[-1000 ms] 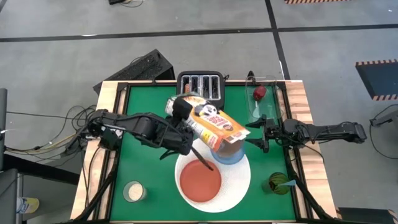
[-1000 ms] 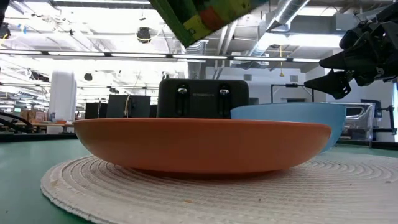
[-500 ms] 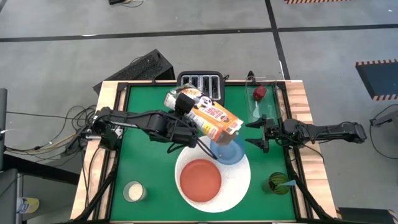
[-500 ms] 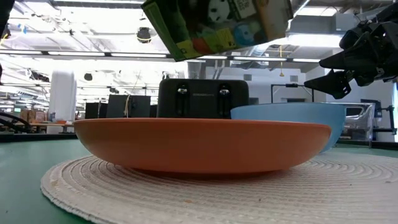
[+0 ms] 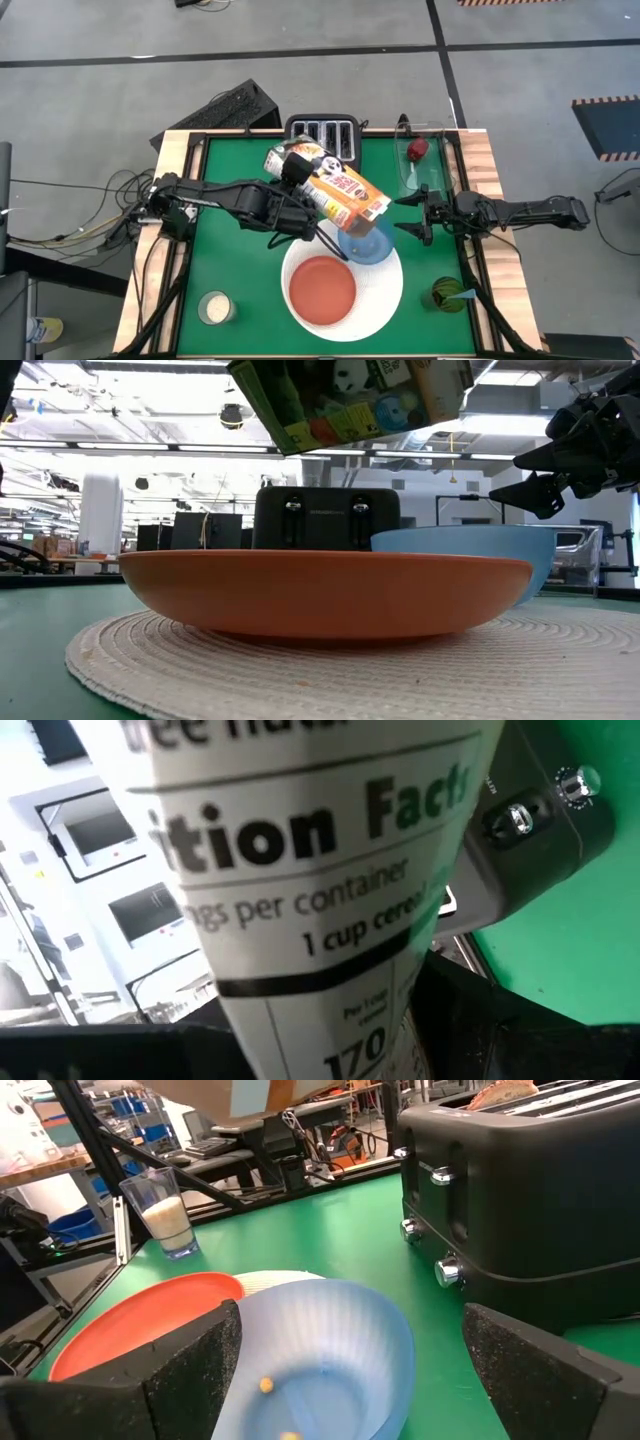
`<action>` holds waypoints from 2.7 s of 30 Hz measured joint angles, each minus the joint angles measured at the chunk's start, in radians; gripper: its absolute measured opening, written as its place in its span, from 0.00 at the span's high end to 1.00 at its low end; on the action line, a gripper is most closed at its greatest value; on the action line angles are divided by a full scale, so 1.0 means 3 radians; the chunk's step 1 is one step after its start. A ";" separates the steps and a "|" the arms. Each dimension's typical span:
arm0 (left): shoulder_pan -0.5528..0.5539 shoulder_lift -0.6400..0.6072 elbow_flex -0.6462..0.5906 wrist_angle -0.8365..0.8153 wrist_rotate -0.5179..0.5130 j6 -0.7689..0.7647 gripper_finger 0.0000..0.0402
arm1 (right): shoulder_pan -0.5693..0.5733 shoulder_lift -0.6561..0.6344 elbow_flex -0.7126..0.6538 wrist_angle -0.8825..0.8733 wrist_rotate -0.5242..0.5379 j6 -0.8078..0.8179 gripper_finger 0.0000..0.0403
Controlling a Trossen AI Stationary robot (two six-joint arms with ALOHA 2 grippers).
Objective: Arrange a breakfast setting
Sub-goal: Pour the cereal into the blue bowl
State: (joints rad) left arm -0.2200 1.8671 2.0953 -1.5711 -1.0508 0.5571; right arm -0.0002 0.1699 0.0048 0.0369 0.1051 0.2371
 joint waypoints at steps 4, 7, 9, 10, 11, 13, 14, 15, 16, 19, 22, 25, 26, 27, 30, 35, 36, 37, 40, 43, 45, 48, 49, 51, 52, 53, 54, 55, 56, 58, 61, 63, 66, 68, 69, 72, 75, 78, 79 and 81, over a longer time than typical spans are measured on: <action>-0.0043 0.0000 0.0000 0.0000 0.0005 0.0053 0.60 | 0.0000 -0.0001 0.0000 0.0001 0.0000 0.0000 0.02; -0.0083 0.0000 0.0000 0.0001 0.0001 0.0146 0.60 | 0.0000 -0.0001 0.0000 0.0000 0.0000 0.0000 0.02; -0.0095 0.0000 0.0000 0.0001 0.0005 0.0165 0.60 | 0.0000 0.0000 0.0001 0.0000 -0.0001 0.0000 0.02; -0.0095 0.0000 0.0000 0.0001 0.0006 0.0167 0.60 | 0.0000 0.0000 0.0001 0.0000 -0.0001 0.0000 0.02; -0.0095 0.0000 0.0000 0.0001 0.0005 0.0172 0.60 | 0.0000 -0.0001 0.0000 0.0001 -0.0001 0.0000 0.02; -0.0091 0.0000 0.0000 0.0000 -0.0008 0.0217 0.60 | 0.0000 -0.0001 0.0001 0.0000 0.0000 0.0000 0.02; -0.0089 0.0000 0.0000 0.0001 -0.0016 0.0241 0.60 | 0.0000 -0.0001 0.0001 0.0001 0.0000 0.0000 0.02; -0.0086 0.0000 0.0000 0.0000 -0.0023 0.0268 0.60 | 0.0000 -0.0001 0.0000 0.0001 0.0000 0.0000 0.02; -0.0085 0.0000 0.0000 -0.0001 -0.0038 0.0291 0.60 | 0.0000 0.0000 0.0000 0.0000 0.0000 -0.0001 0.02; -0.0082 0.0000 0.0000 0.0001 -0.0072 0.0359 0.60 | 0.0000 0.0000 0.0000 0.0000 0.0000 0.0000 0.02; -0.0053 0.0000 -0.0001 0.0003 -0.0216 0.0389 0.60 | 0.0000 -0.0001 0.0001 0.0000 0.0000 -0.0001 0.02; -0.0024 0.0000 -0.0001 0.0000 -0.0472 0.0389 0.60 | 0.0000 -0.0001 0.0000 0.0001 0.0000 -0.0001 0.02; -0.0023 -0.0002 -0.0001 0.0001 -0.0538 0.0389 0.60 | 0.0000 -0.0001 0.0001 0.0000 0.0000 0.0000 0.02; -0.0022 -0.0005 -0.0016 0.0004 -0.0582 0.0400 0.60 | 0.0000 -0.0001 0.0001 0.0000 0.0000 0.0000 0.02; -0.0031 -0.0009 -0.0090 -0.0001 -0.0562 0.0429 0.60 | 0.0000 0.0000 0.0001 0.0000 0.0000 0.0000 0.02; -0.0056 -0.0005 -0.0180 0.0001 -0.0490 0.0436 0.60 | 0.0000 0.0000 0.0001 0.0001 0.0000 -0.0001 0.02; -0.0067 -0.0005 -0.0185 0.0000 -0.0498 0.0436 0.60 | 0.0000 -0.0001 0.0000 0.0001 0.0000 0.0000 0.02; -0.0075 -0.0005 -0.0187 -0.0001 -0.0503 0.0436 0.60 | 0.0000 -0.0001 0.0001 0.0001 0.0000 0.0000 0.02; -0.0125 -0.0005 -0.0188 0.0003 -0.0515 0.0437 0.60 | 0.0000 -0.0001 0.0000 0.0001 0.0000 0.0000 0.02; -0.0170 -0.0005 -0.0188 0.0010 -0.0556 0.0438 0.60 | 0.0000 -0.0001 0.0001 0.0000 0.0000 0.0000 0.02; -0.0188 -0.0005 -0.0188 0.0009 -0.0568 0.0461 0.60 | 0.0000 -0.0001 0.0000 0.0001 0.0000 0.0000 0.02; -0.0217 -0.0005 -0.0188 0.0009 -0.0693 0.0488 0.60 | 0.0000 -0.0001 0.0000 0.0000 0.0000 -0.0001 0.02; -0.0220 -0.0005 -0.0188 0.0008 -0.0711 0.0489 0.60 | 0.0000 0.0000 0.0001 0.0001 0.0000 0.0000 0.02; -0.0222 -0.0005 -0.0188 0.0008 -0.0736 0.0514 0.60 | 0.0000 -0.0001 0.0001 0.0000 0.0000 -0.0001 0.02; -0.0227 -0.0004 -0.0189 0.0008 -0.0774 0.0538 0.60 | 0.0000 0.0000 0.0001 0.0000 0.0000 0.0000 0.02; -0.0234 -0.0004 -0.0191 0.0016 -0.0808 0.0549 0.60 | 0.0000 -0.0001 0.0000 0.0000 0.0000 0.0000 0.02; -0.0239 -0.0004 -0.0191 0.0033 -0.0823 0.0552 0.60 | 0.0000 -0.0001 0.0001 0.0000 0.0000 0.0000 0.02; -0.0242 -0.0004 -0.0191 0.0048 -0.0825 0.0558 0.60 | 0.0000 -0.0001 0.0001 0.0000 0.0000 -0.0001 0.02; -0.0244 -0.0004 -0.0191 0.0051 -0.0828 0.0570 0.60 | 0.0000 -0.0001 0.0000 0.0000 0.0000 -0.0001 0.02; -0.0247 -0.0004 -0.0191 0.0056 -0.0814 0.0576 0.60 | 0.0000 -0.0001 0.0001 0.0001 -0.0001 -0.0001 0.02; -0.0245 -0.0004 -0.0191 0.0057 -0.0789 0.0576 0.60 | 0.0000 -0.0001 0.0001 0.0000 0.0000 -0.0001 0.02; -0.0245 -0.0004 -0.0191 0.0057 -0.0785 0.0575 0.60 | 0.0000 -0.0001 0.0001 0.0000 0.0000 -0.0001 0.02; -0.0245 -0.0004 -0.0191 0.0058 -0.0702 0.0559 0.60 | 0.0000 -0.0001 0.0000 0.0000 0.0000 -0.0001 0.02; -0.0243 -0.0004 -0.0191 0.0056 -0.0618 0.0549 0.60 | 0.0000 -0.0001 0.0001 0.0000 0.0000 0.0000 0.02; -0.0243 -0.0003 -0.0191 0.0056 -0.0605 0.0541 0.60 | 0.0000 -0.0001 0.0001 0.0001 0.0000 0.0000 0.02; -0.0232 -0.0003 -0.0191 0.0055 -0.0613 0.0529 0.60 | 0.0000 0.0000 0.0001 0.0000 -0.0001 0.0000 0.02; -0.0219 -0.0003 -0.0191 0.0006 -0.0568 0.0477 0.60 | 0.0000 -0.0001 0.0000 0.0000 0.0000 0.0000 0.02; -0.0204 -0.0003 -0.0191 0.0002 -0.0424 0.0393 0.60 | 0.0000 -0.0001 0.0001 0.0000 0.0000 0.0000 0.02; -0.0203 -0.0003 -0.0191 0.0000 -0.0421 0.0393 0.60 | 0.0000 0.0000 0.0000 0.0000 0.0000 -0.0001 0.02; -0.0191 -0.0003 -0.0191 0.0002 -0.0419 0.0399 0.60 | 0.0000 0.0000 0.0001 0.0000 0.0000 0.0000 0.02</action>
State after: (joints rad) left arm -0.2773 1.8664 2.0380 -1.5705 -1.1765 0.6767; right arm -0.0002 0.1699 0.0051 0.0368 0.1051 0.2370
